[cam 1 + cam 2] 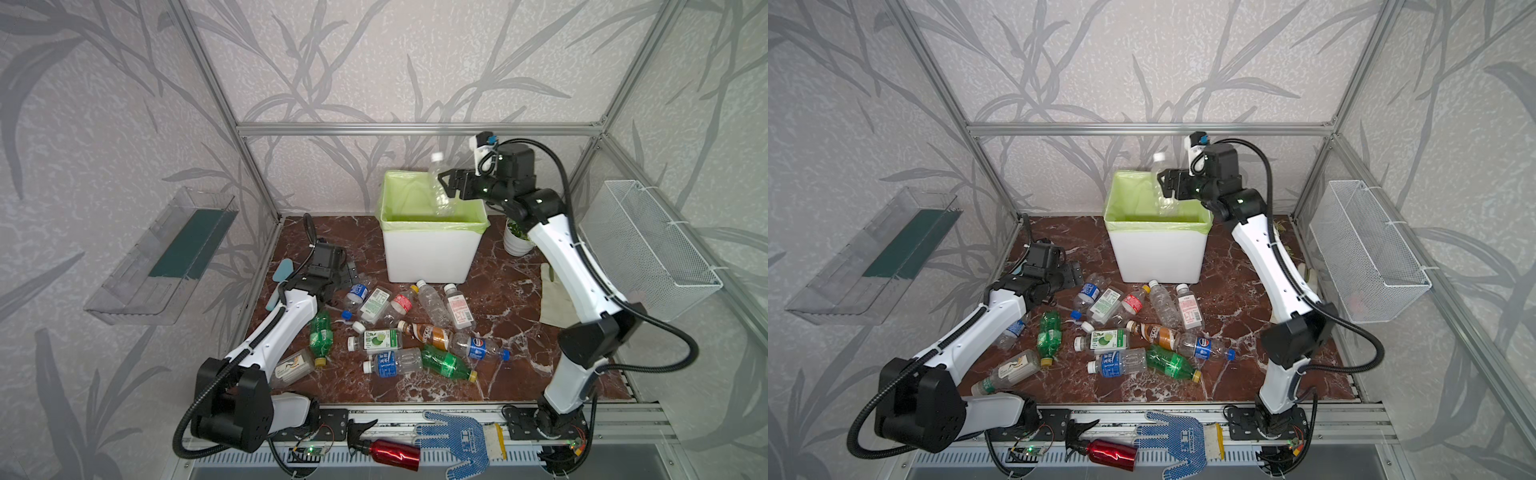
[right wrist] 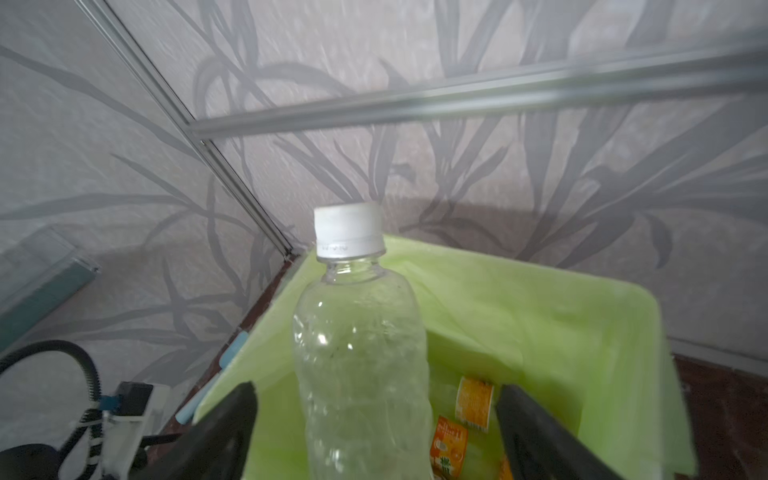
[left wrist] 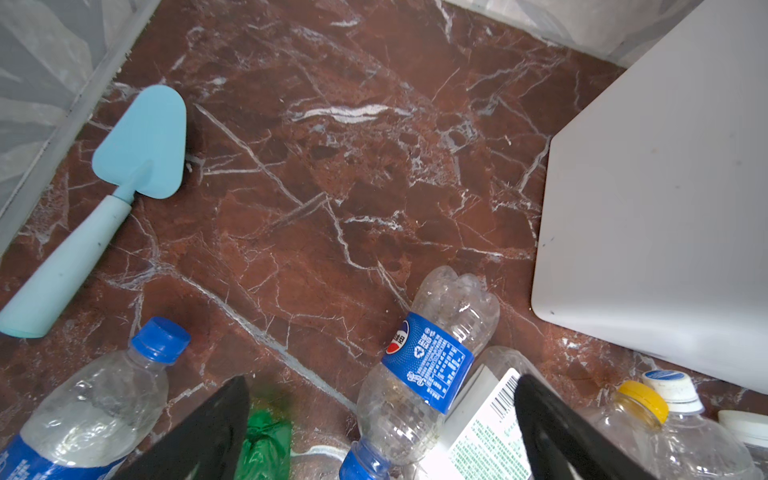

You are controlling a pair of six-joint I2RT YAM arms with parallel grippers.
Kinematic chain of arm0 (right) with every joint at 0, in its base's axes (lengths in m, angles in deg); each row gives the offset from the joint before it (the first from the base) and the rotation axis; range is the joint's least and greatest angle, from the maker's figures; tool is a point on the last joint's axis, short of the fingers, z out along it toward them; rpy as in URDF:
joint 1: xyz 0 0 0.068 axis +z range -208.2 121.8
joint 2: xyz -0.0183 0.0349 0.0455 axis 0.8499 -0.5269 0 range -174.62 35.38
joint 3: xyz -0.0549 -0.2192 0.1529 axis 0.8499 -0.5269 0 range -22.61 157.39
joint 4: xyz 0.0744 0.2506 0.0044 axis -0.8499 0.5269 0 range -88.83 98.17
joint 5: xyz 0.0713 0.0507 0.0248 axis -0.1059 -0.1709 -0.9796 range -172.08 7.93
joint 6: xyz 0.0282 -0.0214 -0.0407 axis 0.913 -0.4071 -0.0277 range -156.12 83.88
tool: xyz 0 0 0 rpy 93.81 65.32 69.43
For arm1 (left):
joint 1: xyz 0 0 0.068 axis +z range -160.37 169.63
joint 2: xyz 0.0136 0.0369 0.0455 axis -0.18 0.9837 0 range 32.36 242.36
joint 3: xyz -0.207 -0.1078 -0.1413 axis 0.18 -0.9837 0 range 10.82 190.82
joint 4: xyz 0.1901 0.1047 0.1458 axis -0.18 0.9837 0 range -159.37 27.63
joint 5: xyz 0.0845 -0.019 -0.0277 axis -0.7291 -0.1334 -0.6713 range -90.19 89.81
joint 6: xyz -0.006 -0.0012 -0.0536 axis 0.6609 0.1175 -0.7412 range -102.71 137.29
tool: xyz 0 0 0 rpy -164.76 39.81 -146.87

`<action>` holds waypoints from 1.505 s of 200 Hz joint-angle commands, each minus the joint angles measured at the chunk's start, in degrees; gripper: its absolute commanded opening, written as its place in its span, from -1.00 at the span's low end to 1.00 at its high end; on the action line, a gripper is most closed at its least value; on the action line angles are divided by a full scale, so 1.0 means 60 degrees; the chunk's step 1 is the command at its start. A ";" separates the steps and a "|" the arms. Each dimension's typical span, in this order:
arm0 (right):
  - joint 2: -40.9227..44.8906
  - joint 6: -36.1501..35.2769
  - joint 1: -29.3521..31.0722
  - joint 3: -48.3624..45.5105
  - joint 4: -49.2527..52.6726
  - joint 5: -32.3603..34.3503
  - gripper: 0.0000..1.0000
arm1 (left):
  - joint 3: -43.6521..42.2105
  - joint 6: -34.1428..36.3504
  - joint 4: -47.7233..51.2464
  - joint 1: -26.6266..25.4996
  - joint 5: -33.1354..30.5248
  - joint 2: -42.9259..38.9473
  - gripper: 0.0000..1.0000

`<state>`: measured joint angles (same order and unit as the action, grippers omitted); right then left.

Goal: Throw the plastic bottles in the bin

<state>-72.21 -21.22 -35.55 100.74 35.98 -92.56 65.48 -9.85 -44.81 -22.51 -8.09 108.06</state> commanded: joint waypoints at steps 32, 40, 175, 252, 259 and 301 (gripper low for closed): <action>0.3869 -0.0484 -0.0503 -0.2298 -0.1296 0.1510 0.98 | 0.0149 -0.0044 0.0133 0.0045 0.0112 -0.0085 0.98; 0.4148 -0.0433 -0.0572 -0.2655 -0.1346 0.1492 0.98 | 0.0192 0.0031 0.0127 0.0046 0.0141 -0.0080 0.99; 0.7092 0.1710 -0.3452 -1.0096 -0.2852 -0.0637 0.98 | 0.1996 0.1487 0.1793 -0.0253 0.1205 0.2251 0.85; 0.7964 0.1690 -0.4747 -1.2856 -0.2988 -0.0769 0.98 | 0.3782 0.1748 0.3407 -0.0309 0.1609 0.4613 0.68; 0.7971 0.1719 -0.4900 -1.2956 -0.3031 -0.0865 0.98 | 0.3833 0.1703 0.3522 -0.0306 0.1491 0.4729 0.67; 0.7838 0.1966 -0.5453 -1.3537 -0.3693 -0.1276 0.98 | 0.3969 0.1608 0.3874 -0.0309 0.1057 0.5257 0.64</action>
<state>-25.39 -10.60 -67.09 21.11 17.88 -97.58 87.40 -0.30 -25.19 -24.20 -0.05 138.07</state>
